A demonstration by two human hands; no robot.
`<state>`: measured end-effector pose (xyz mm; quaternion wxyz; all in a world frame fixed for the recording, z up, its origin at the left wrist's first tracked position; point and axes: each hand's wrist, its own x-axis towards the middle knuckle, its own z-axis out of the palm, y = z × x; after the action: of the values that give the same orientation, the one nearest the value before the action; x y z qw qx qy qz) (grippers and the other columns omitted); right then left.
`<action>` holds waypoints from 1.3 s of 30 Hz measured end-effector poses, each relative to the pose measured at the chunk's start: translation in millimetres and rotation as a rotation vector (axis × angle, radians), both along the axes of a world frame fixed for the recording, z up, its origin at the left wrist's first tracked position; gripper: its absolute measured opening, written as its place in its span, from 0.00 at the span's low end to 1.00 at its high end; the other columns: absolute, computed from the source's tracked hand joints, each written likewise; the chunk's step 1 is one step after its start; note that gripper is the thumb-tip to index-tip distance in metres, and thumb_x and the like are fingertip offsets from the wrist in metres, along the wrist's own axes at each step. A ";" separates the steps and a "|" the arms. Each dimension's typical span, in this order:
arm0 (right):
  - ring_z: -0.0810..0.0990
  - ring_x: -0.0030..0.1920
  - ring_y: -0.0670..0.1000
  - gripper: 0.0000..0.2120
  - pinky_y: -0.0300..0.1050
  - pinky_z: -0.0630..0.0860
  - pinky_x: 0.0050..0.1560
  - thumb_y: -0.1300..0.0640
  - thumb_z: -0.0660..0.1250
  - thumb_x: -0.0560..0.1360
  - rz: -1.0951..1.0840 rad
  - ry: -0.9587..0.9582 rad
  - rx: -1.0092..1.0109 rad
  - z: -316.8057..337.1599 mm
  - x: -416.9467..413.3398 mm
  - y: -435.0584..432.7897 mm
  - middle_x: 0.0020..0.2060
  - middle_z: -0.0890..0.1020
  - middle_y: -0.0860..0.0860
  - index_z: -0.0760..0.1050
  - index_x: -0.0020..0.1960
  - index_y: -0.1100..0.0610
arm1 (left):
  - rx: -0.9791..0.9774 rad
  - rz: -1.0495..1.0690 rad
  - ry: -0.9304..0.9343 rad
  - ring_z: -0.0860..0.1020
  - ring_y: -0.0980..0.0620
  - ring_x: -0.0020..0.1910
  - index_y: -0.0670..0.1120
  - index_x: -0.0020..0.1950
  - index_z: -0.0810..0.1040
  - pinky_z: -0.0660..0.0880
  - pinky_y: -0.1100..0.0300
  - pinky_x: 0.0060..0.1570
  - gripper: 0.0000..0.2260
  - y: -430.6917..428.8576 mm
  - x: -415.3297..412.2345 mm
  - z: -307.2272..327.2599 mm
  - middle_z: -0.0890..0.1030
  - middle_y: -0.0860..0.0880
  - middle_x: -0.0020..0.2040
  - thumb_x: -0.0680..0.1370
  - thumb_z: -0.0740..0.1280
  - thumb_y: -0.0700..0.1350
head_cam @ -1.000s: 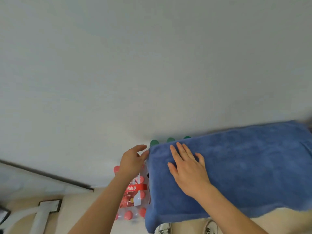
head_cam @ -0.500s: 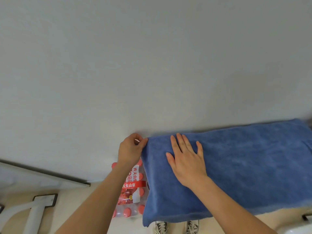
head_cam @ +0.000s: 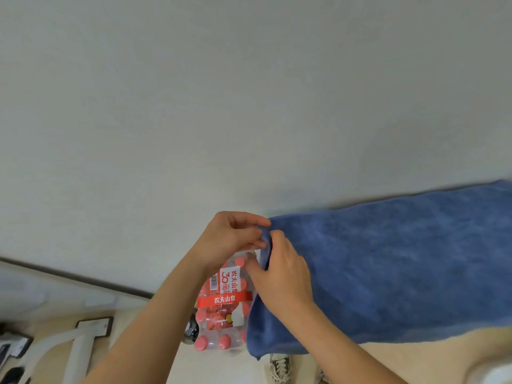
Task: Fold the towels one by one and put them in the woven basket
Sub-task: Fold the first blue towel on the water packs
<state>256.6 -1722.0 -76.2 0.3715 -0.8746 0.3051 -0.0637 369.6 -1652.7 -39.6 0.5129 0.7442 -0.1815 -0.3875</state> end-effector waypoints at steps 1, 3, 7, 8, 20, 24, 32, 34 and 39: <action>0.78 0.42 0.48 0.09 0.42 0.73 0.40 0.47 0.62 0.76 -0.074 -0.039 0.052 1.0 1.5 -4.7 0.43 0.77 0.44 0.68 0.53 0.48 | -0.007 -0.051 -0.027 0.83 0.49 0.48 0.43 0.52 0.83 0.79 0.57 0.54 0.10 -1.2 0.3 4.0 0.85 0.45 0.45 0.74 0.69 0.33; 0.74 0.35 0.46 0.05 0.35 0.64 0.30 0.52 0.63 0.76 -0.141 -0.046 0.067 3.5 0.2 -15.9 0.36 0.76 0.44 0.67 0.45 0.49 | -0.008 -0.066 -0.127 0.83 0.55 0.48 0.44 0.52 0.83 0.77 0.63 0.54 0.11 -4.4 0.1 9.2 0.86 0.49 0.44 0.73 0.70 0.33; 0.72 0.32 0.44 0.08 0.35 0.61 0.28 0.56 0.64 0.73 -0.063 0.055 0.050 9.4 -22.7 -32.8 0.34 0.75 0.45 0.65 0.41 0.49 | -0.049 0.143 -0.189 0.84 0.54 0.45 0.44 0.51 0.84 0.79 0.60 0.53 0.11 -13.7 2.0 8.3 0.86 0.49 0.42 0.72 0.71 0.33; 0.72 0.33 0.45 0.08 0.35 0.61 0.28 0.57 0.64 0.72 -0.045 0.087 0.046 9.7 -32.6 -35.9 0.34 0.75 0.44 0.65 0.40 0.49 | -0.071 0.183 -0.183 0.84 0.53 0.45 0.44 0.50 0.84 0.79 0.59 0.52 0.11 -16.0 2.4 6.8 0.86 0.49 0.42 0.71 0.71 0.33; 0.78 0.35 0.50 0.13 0.51 0.75 0.40 0.64 0.60 0.64 -0.092 0.147 0.325 25.9 -167.8 -102.8 0.33 0.81 0.46 0.77 0.39 0.47 | -0.248 0.435 -0.095 0.84 0.47 0.42 0.40 0.51 0.82 0.81 0.54 0.50 0.06 -52.0 -11.9 -0.6 0.84 0.42 0.42 0.77 0.67 0.36; 0.83 0.44 0.48 0.08 0.45 0.77 0.51 0.62 0.68 0.75 -0.050 0.154 0.557 27.9 -219.9 -123.4 0.42 0.86 0.50 0.83 0.47 0.53 | -0.313 0.394 -0.075 0.84 0.49 0.41 0.41 0.50 0.82 0.81 0.58 0.46 0.06 -71.6 -33.7 5.4 0.85 0.46 0.39 0.77 0.66 0.36; 0.81 0.44 0.55 0.08 0.52 0.76 0.52 0.53 0.71 0.72 -0.500 -0.056 0.524 26.0 -296.9 -168.3 0.42 0.84 0.59 0.84 0.45 0.57 | -0.336 0.147 -0.075 0.82 0.55 0.35 0.42 0.47 0.82 0.80 0.65 0.41 0.05 -153.1 -80.9 19.6 0.84 0.46 0.37 0.77 0.67 0.35; 0.81 0.41 0.56 0.06 0.52 0.76 0.47 0.61 0.68 0.75 -0.653 -0.042 0.280 20.3 -308.0 -184.5 0.37 0.84 0.57 0.83 0.41 0.57 | -0.345 0.084 -0.085 0.82 0.56 0.34 0.41 0.47 0.82 0.80 0.66 0.40 0.05 -175.4 -92.6 23.4 0.83 0.46 0.35 0.76 0.67 0.35; 0.78 0.37 0.54 0.07 0.46 0.74 0.39 0.56 0.64 0.77 -0.838 0.174 -0.129 10.7 -315.6 -225.5 0.35 0.82 0.51 0.78 0.41 0.52 | -0.352 0.024 -0.166 0.81 0.54 0.37 0.43 0.46 0.81 0.79 0.67 0.42 0.05 -234.0 -122.3 23.4 0.83 0.44 0.39 0.76 0.67 0.35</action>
<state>-59.1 -1947.5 -65.5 0.2312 -0.6986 0.6594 -0.1539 247.2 -1886.7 -16.2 0.6231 0.6744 -0.2794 -0.2809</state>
